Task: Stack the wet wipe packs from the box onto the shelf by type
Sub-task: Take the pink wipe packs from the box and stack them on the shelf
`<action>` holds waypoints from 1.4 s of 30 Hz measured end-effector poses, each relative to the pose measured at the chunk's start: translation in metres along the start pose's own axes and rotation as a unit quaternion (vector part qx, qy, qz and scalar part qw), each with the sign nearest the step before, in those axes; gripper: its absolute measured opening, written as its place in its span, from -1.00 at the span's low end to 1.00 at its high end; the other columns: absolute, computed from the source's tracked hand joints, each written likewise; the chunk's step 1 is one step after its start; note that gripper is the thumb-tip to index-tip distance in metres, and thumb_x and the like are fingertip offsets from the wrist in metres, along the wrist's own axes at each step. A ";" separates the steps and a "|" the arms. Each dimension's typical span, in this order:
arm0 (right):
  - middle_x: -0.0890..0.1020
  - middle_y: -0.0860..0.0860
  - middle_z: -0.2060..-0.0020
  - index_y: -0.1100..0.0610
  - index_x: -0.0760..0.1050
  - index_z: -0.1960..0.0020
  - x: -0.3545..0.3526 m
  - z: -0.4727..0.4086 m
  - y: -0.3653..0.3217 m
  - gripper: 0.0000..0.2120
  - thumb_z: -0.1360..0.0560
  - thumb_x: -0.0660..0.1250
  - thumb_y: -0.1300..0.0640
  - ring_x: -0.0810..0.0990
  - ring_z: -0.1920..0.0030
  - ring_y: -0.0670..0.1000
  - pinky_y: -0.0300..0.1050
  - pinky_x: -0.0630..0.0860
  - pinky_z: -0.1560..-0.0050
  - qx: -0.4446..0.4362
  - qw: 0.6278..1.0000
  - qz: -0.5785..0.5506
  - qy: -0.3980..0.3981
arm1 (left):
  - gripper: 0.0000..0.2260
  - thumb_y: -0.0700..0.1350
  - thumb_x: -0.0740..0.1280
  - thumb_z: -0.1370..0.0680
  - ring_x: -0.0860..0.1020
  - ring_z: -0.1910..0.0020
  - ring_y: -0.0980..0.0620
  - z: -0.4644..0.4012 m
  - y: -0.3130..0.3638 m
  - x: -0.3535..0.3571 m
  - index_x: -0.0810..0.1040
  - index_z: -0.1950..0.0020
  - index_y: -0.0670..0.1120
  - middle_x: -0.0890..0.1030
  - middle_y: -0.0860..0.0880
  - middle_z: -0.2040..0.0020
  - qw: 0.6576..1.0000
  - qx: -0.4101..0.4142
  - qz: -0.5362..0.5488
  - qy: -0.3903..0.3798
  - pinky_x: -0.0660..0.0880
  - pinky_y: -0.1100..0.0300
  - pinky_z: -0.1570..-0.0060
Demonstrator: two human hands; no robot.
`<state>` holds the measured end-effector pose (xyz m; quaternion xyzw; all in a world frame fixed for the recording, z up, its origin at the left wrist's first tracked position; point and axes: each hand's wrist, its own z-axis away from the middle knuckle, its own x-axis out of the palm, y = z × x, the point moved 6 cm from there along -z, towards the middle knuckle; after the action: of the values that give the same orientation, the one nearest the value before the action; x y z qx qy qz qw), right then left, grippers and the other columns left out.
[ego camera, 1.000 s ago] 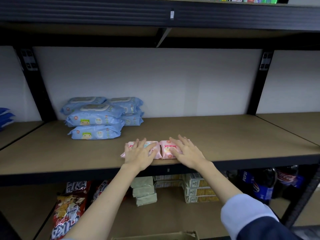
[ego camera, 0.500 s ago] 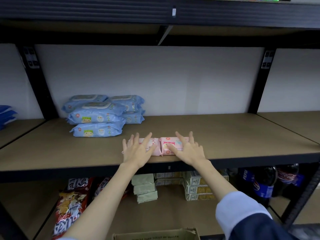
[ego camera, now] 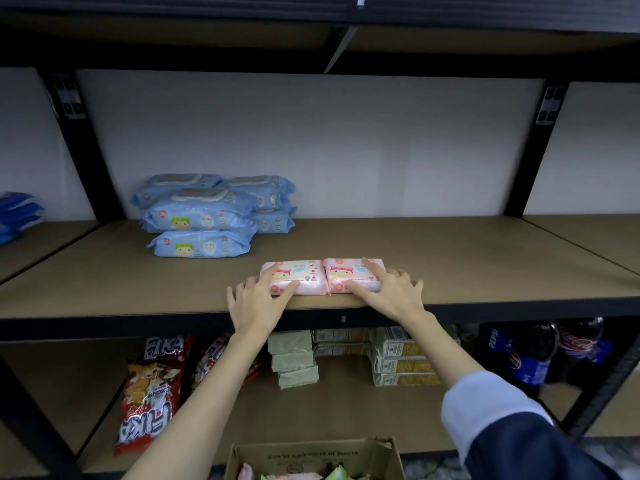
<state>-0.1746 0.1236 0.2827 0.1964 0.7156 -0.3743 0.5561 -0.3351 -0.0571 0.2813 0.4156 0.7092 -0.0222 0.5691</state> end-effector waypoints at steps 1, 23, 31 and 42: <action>0.31 0.09 -0.44 -0.25 0.06 -0.47 0.000 0.000 0.001 -0.31 -0.41 0.02 -0.46 0.21 -0.43 0.21 0.31 0.03 -0.40 -0.001 1.000 0.001 0.001 | -0.47 0.31 0.15 -0.49 0.42 -0.27 -0.14 0.000 0.000 0.000 0.30 -0.41 0.15 0.53 -0.13 -0.22 1.000 0.001 0.004 0.000 0.14 -0.06 -0.38; 0.46 0.12 -0.26 0.05 0.32 -0.36 0.212 0.163 0.045 -0.53 -0.50 0.24 -0.08 0.40 -0.26 0.18 0.04 0.34 -0.22 -0.004 0.996 -0.034 -0.082 | -0.61 0.00 0.26 -0.55 0.45 -0.23 -0.15 0.211 -0.109 0.153 0.34 -0.36 -0.03 0.48 -0.11 -0.28 0.949 -0.025 0.035 -0.311 0.40 0.02 -0.20; 0.47 0.15 -0.27 0.03 0.26 -0.42 0.347 0.231 0.102 -0.50 -0.51 0.26 0.03 0.46 -0.25 0.15 -0.09 0.46 -0.12 0.106 0.931 -0.040 -0.347 | -0.66 -0.21 0.29 -0.54 0.56 0.03 -0.14 0.312 -0.200 0.239 0.39 -0.29 -0.24 0.55 -0.22 -0.08 0.852 -0.261 0.121 -0.438 0.45 0.29 0.19; 0.19 0.17 -0.40 -0.06 0.09 -0.50 0.404 0.252 0.147 -0.20 -0.39 0.45 0.13 0.41 -0.31 0.18 -0.13 0.38 -0.28 0.125 0.890 -0.071 -0.432 | -0.42 -0.44 0.37 -0.41 0.45 -0.14 -0.06 0.377 -0.199 0.304 0.30 -0.40 -0.22 0.45 -0.19 -0.21 0.806 -0.318 0.246 -0.435 0.45 0.34 0.16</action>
<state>-0.0315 -0.0271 -0.1708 0.0324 0.3642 -0.5470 0.7531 -0.1625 -0.2055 -0.1899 0.3186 0.2284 0.1667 0.9047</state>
